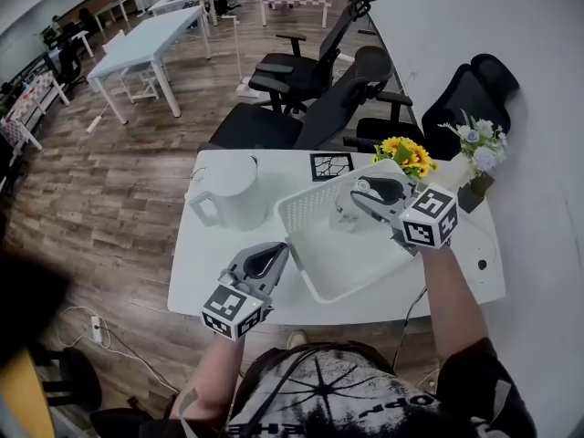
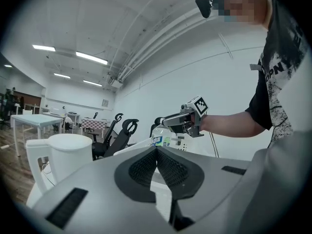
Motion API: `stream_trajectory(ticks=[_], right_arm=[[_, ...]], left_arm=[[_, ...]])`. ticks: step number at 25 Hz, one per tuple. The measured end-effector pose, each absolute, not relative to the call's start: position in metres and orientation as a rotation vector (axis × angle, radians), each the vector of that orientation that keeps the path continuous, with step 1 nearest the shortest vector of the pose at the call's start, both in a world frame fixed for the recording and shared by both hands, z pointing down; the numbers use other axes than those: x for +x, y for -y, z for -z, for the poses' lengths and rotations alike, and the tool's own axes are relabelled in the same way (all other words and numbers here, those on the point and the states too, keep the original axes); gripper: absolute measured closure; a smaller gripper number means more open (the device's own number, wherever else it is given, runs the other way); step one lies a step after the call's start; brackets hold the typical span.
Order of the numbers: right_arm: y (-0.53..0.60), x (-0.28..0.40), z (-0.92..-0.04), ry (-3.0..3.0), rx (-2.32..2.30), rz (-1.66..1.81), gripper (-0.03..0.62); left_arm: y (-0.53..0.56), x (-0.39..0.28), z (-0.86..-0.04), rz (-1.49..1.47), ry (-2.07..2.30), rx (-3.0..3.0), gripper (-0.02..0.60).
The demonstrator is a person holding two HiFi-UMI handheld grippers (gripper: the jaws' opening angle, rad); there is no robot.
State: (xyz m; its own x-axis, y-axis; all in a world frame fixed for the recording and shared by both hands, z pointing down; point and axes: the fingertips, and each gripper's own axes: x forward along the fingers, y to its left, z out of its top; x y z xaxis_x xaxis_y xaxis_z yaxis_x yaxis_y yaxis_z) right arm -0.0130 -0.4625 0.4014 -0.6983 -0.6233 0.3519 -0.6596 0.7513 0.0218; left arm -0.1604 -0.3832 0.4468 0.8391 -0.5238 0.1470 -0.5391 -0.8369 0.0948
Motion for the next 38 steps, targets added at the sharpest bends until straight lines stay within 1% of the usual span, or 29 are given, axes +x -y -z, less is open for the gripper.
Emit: stream_trajectory(ticks=[10,18,28,38], right_arm=[[0.452,-0.018,-0.361,2.647,1.104,-0.112,0.445],[0.437,-0.003,-0.322,2.665,1.186,-0.034,0.445],[0.401,0.055,-0.281,2.647,1.334,0.026,0.448],[0.351,0.123,-0.253,2.609,1.439,0.068,0.450]], left_arm=[[0.378,-0.162,-0.435,-0.157,0.780,2.936,0.572],[0.370,-0.149,-0.414,-0.151,0.721,3.001,0.572],[0.353,-0.109,-0.383,-0.111,0.646,3.080,0.571],[0.321,-0.031,-0.357,-0.092,0.493,3.148,0.572]])
